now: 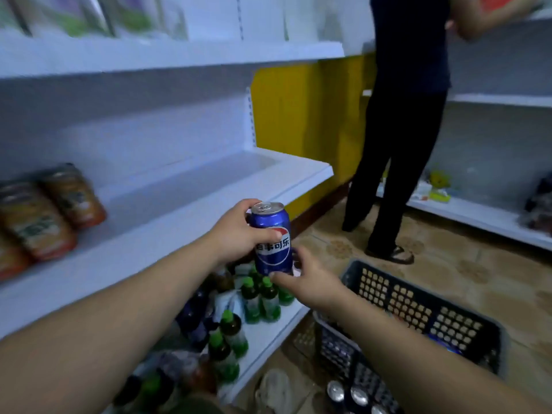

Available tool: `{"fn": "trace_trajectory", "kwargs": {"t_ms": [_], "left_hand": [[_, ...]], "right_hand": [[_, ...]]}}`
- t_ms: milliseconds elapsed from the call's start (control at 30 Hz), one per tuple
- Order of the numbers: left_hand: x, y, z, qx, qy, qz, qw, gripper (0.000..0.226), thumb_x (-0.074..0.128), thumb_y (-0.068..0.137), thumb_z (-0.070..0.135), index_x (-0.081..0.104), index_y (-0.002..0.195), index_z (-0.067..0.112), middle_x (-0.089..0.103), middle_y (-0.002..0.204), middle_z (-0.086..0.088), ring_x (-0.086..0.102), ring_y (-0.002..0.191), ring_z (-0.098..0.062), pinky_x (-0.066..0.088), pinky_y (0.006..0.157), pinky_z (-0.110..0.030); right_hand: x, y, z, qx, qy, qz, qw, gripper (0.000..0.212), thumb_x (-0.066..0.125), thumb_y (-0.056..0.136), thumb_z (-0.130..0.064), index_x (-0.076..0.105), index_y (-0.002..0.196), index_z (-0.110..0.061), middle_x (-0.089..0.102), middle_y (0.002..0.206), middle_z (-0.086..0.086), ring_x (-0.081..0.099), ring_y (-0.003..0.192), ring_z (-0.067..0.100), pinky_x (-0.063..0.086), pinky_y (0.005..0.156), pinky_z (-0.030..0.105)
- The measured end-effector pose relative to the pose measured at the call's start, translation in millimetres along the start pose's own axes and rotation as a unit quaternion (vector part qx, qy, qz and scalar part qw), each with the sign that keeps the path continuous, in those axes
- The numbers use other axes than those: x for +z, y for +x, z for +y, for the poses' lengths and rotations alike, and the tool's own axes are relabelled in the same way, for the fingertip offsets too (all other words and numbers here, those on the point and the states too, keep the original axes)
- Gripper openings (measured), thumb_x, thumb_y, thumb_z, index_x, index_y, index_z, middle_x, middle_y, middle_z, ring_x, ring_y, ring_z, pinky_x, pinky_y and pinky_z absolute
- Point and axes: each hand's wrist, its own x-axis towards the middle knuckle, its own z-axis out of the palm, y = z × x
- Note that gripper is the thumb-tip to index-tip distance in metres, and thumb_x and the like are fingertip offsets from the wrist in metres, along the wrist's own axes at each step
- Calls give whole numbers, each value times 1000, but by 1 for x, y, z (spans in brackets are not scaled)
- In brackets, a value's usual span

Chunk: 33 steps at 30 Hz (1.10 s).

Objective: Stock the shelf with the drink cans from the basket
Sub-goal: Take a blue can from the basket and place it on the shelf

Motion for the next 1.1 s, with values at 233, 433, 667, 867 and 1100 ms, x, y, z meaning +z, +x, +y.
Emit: {"fn": "trace_trajectory", "kwargs": {"t_ms": [233, 433, 667, 867, 1100], "left_hand": [[-125, -117, 8, -1, -17, 142, 990, 59, 82, 70, 7, 48, 116, 25, 60, 102, 6, 63, 92, -16, 56, 83, -44], [-211, -199, -9, -28, 8, 244, 969, 64, 82, 69, 10, 48, 122, 23, 60, 110, 7, 59, 105, -18, 54, 87, -40], [-296, -280, -54, -105, 12, 378, 920, 73, 79, 73, 13, 41, 134, 27, 48, 132, 4, 48, 122, -25, 46, 99, -51], [-343, -324, -85, -140, 1, 470, 872, 70, 79, 73, 10, 40, 129, 21, 49, 129, 0, 51, 117, -26, 47, 98, -52], [-356, -324, -100, -106, 26, 466, 878, 79, 74, 78, 6, 30, 142, 24, 49, 122, 5, 50, 111, -17, 44, 95, -37]], "right_hand": [[86, -27, -116, -137, -94, -103, 981, 65, 70, 83, -41, 41, 138, -20, 55, 130, -3, 55, 110, 15, 43, 82, 25], [174, -39, -185, -198, -143, -192, 951, 72, 66, 86, -44, 33, 145, -20, 45, 144, 5, 48, 124, 22, 37, 86, 26], [277, -36, -228, -253, -284, -277, 882, 81, 56, 87, -59, 26, 150, -17, 35, 151, 7, 39, 133, 26, 36, 103, 35], [336, -27, -241, -324, -434, -277, 794, 83, 27, 87, -77, 22, 151, -25, 20, 159, 7, 18, 144, 32, 10, 114, 58], [385, -29, -255, -334, -462, -298, 766, 86, 15, 81, -83, 11, 152, -34, 3, 162, 5, 2, 145, 40, 6, 113, 61]]}}
